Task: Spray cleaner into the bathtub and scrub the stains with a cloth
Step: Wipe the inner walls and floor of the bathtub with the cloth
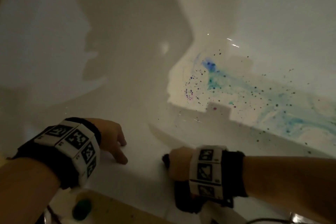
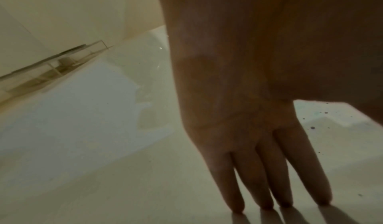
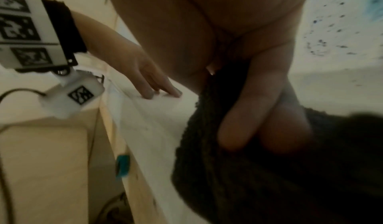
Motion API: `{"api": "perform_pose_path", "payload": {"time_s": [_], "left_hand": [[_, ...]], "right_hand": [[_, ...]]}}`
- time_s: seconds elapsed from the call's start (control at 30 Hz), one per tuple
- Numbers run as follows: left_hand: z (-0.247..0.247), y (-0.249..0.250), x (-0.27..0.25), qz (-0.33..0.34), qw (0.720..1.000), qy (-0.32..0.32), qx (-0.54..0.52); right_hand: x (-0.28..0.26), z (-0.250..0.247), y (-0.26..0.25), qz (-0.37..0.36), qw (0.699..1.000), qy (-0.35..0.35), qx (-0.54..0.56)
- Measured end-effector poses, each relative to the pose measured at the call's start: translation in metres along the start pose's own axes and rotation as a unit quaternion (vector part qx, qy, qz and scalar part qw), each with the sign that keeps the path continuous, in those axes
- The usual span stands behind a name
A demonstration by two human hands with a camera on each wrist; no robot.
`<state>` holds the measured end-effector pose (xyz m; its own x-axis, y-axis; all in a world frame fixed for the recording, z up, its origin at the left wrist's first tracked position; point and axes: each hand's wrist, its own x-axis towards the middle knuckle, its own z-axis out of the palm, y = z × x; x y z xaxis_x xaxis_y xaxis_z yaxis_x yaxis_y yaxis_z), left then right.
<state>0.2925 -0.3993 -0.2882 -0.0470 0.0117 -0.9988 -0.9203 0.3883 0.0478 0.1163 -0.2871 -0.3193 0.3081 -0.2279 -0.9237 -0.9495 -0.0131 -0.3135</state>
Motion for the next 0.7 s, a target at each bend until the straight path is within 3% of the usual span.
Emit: {"api": "perform_pose_path", "payload": {"time_s": [0.07,0.13,0.2,0.33,0.43,0.5,0.57,0.7], "left_hand": [[0.001,-0.003,0.000,-0.002,1.000,0.005,-0.004],[0.002,-0.005,0.000,0.000,1.000,0.016,0.010],[0.001,-0.009,-0.001,0.003,0.999,0.026,0.028],[-0.004,-0.022,-0.002,0.017,1.000,0.021,0.012],[-0.006,-0.021,-0.001,0.024,0.999,0.020,0.012],[-0.005,-0.021,0.000,0.028,0.999,0.023,0.008],[-0.004,-0.022,0.001,0.027,0.999,0.022,0.001],[-0.007,-0.022,0.003,0.025,0.999,0.023,-0.003]], "right_hand": [[0.008,-0.024,-0.021,0.009,0.994,0.010,0.106],[0.015,-0.057,-0.029,-0.004,0.964,0.026,0.263],[0.009,-0.087,-0.019,-0.044,0.942,0.068,0.324],[-0.024,-0.107,0.019,-0.044,0.978,0.103,0.174],[-0.042,-0.078,0.041,0.011,0.998,-0.008,0.067],[-0.050,-0.047,0.044,0.065,0.993,-0.089,0.046],[-0.052,-0.021,0.037,0.096,0.987,-0.126,0.030],[-0.022,-0.004,0.018,0.103,0.990,-0.077,0.060]]}}
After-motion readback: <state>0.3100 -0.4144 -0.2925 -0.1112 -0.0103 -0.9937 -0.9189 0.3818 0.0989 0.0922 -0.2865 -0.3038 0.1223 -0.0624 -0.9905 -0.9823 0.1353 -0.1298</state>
